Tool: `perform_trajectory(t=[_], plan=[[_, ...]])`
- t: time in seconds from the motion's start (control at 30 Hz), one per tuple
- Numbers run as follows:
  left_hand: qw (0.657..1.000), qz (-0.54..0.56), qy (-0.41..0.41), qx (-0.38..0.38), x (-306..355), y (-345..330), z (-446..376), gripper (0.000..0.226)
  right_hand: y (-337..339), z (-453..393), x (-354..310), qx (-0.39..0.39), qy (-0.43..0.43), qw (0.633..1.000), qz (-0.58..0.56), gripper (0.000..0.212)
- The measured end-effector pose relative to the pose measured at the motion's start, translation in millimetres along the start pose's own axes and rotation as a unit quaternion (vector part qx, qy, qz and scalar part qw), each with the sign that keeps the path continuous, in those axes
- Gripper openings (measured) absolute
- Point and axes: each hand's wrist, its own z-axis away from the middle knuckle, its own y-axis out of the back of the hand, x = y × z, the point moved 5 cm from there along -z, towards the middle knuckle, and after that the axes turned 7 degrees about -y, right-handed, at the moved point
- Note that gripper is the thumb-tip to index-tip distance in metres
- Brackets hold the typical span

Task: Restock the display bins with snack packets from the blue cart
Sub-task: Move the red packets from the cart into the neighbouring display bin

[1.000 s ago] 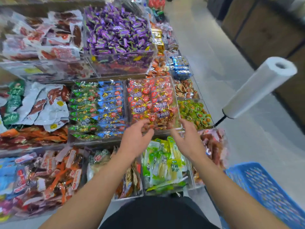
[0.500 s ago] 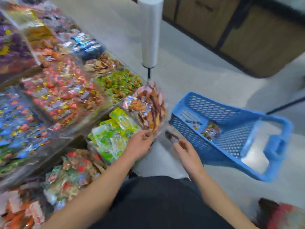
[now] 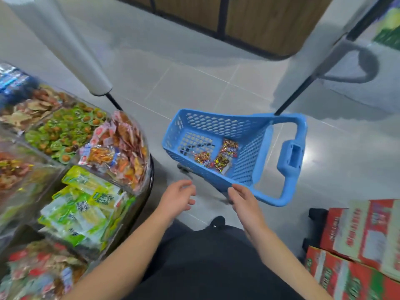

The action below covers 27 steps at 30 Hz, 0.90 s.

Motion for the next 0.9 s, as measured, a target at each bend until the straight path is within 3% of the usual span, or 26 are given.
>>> perform_trajectory(t=[0.33,0.63,0.9], plan=[[0.997,-0.042,0.036,-0.060,47,-22,-100,0.008,16,-75,-23,0.046,-0.090,0.993,-0.058,0.030],[0.959,-0.231,0.035,-0.162,76,-29,-259,0.003,-9,-184,-37,0.107,-0.174,0.978,-0.037,0.042],[0.916,-0.358,0.034,-0.178,4,-52,-378,0.033,-33,-311,19,0.084,-0.264,0.961,0.014,0.053]])
